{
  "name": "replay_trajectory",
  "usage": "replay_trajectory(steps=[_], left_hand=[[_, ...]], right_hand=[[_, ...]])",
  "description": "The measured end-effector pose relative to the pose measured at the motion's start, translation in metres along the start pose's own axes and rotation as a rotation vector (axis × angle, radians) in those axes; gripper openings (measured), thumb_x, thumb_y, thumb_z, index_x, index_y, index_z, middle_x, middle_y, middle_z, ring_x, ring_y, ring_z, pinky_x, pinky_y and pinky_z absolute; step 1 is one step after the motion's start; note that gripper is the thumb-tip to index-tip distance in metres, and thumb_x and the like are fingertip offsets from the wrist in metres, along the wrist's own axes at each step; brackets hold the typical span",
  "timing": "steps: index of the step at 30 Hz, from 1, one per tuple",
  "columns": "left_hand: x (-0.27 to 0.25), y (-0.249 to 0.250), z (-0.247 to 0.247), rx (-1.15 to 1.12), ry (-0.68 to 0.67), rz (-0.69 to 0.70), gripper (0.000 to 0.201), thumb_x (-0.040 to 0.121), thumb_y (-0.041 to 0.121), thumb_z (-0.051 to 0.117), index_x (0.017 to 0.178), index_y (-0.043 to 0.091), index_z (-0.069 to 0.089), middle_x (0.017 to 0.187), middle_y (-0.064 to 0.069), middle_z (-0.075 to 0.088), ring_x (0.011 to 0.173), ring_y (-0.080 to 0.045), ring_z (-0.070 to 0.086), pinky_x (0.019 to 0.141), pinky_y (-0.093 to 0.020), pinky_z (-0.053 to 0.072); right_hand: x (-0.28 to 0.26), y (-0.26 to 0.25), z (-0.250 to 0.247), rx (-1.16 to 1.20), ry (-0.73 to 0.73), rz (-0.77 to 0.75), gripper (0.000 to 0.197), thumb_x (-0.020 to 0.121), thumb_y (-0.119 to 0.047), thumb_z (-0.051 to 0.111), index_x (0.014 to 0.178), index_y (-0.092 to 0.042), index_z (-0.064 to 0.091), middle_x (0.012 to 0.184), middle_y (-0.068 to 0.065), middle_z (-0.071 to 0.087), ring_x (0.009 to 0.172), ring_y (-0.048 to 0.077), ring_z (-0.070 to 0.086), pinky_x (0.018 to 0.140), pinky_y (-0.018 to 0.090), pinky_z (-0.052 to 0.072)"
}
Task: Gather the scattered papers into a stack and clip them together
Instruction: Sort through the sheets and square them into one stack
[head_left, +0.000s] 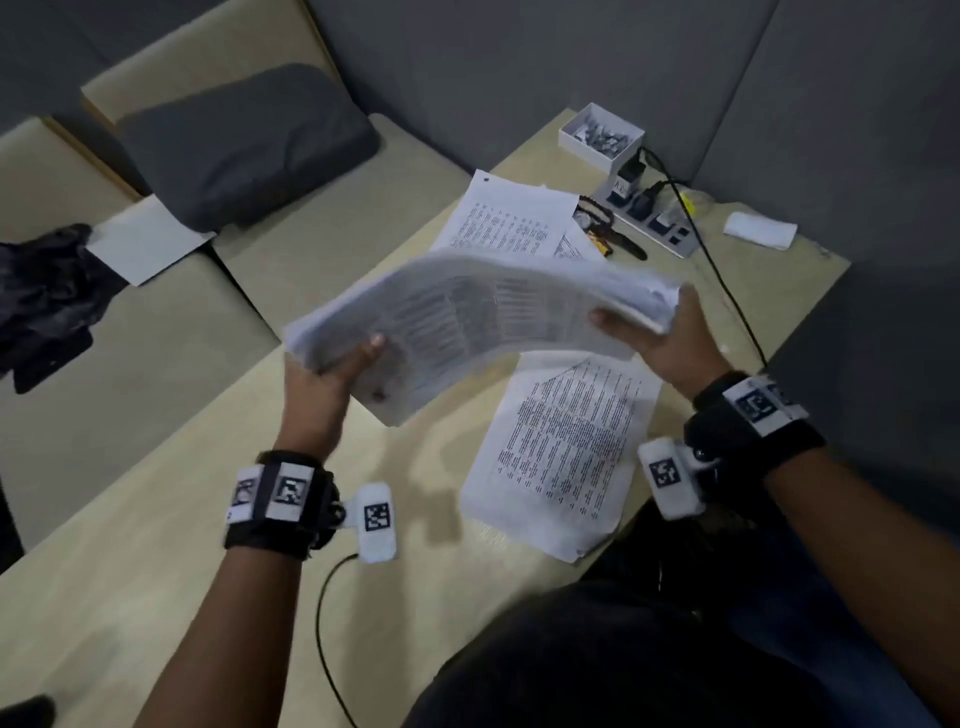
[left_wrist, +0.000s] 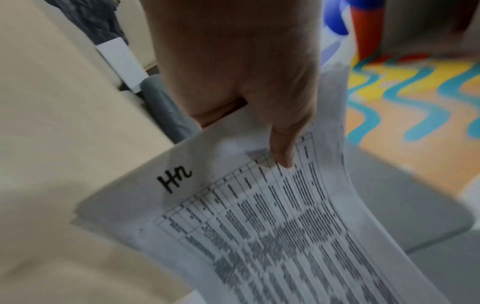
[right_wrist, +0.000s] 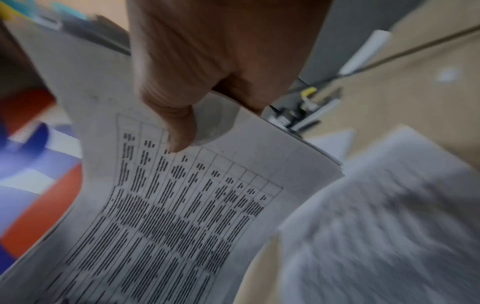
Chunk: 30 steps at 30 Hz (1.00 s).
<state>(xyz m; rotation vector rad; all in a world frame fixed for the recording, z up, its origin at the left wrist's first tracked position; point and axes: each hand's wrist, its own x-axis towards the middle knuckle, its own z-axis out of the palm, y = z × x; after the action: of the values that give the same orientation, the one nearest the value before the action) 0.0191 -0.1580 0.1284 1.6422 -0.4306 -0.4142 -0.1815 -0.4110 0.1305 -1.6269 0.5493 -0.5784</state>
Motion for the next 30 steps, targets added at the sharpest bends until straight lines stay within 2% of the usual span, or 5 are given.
replay_trajectory(steps=[4,6,11,23,30], left_hand=[[-0.022,-0.074,0.014,0.064,-0.034,-0.215,0.033,0.072,0.015,0.082,0.103,0.015,0.07,0.097,0.001,0.076,0.085,-0.012,0.07,0.079,-0.038,0.056],[-0.027,-0.098,0.018,0.083,-0.038,-0.253,0.033,0.079,0.01,0.078,0.109,0.018,0.066,0.102,0.0,0.073,0.087,-0.007,0.07,0.08,-0.036,0.054],[-0.025,-0.106,0.015,0.092,-0.057,-0.266,0.038,0.083,0.018,0.075,0.119,0.016,0.062,0.11,-0.001,0.071,0.098,-0.011,0.069,0.084,-0.031,0.054],[0.023,0.027,-0.009,0.778,-0.518,0.056,0.064,0.058,0.047,0.087,0.118,0.039,0.065,0.104,0.021,0.071,0.096,0.003,0.067,0.085,-0.02,0.05],[0.011,-0.003,0.021,1.012,-0.569,0.016,0.043,0.083,0.03,0.073,0.054,0.027,0.042,0.053,0.011,0.048,0.06,-0.022,0.05,0.057,-0.029,0.03]], right_hand=[[-0.032,0.078,0.009,-0.169,-0.037,0.202,0.027,0.073,-0.043,0.08,0.08,-0.017,0.076,0.077,0.005,0.072,0.067,0.008,0.07,0.061,0.029,0.057],[-0.039,0.098,0.007,-0.164,-0.095,0.287,0.014,0.073,-0.033,0.082,0.085,-0.039,0.078,0.095,0.009,0.071,0.082,0.001,0.07,0.077,0.022,0.057],[-0.038,0.109,0.006,-0.245,-0.059,0.238,0.022,0.08,-0.018,0.068,0.1,-0.01,0.068,0.094,0.012,0.069,0.071,-0.005,0.063,0.068,0.008,0.051],[0.027,0.029,0.014,-0.573,-0.319,-0.118,0.032,0.074,0.007,0.074,0.106,0.003,0.072,0.096,0.014,0.074,0.091,0.017,0.067,0.078,0.014,0.048],[0.055,0.028,0.04,-0.751,-0.471,-0.102,0.018,0.078,-0.018,0.068,0.093,-0.025,0.076,0.076,-0.002,0.074,0.072,0.011,0.069,0.066,0.037,0.057]])
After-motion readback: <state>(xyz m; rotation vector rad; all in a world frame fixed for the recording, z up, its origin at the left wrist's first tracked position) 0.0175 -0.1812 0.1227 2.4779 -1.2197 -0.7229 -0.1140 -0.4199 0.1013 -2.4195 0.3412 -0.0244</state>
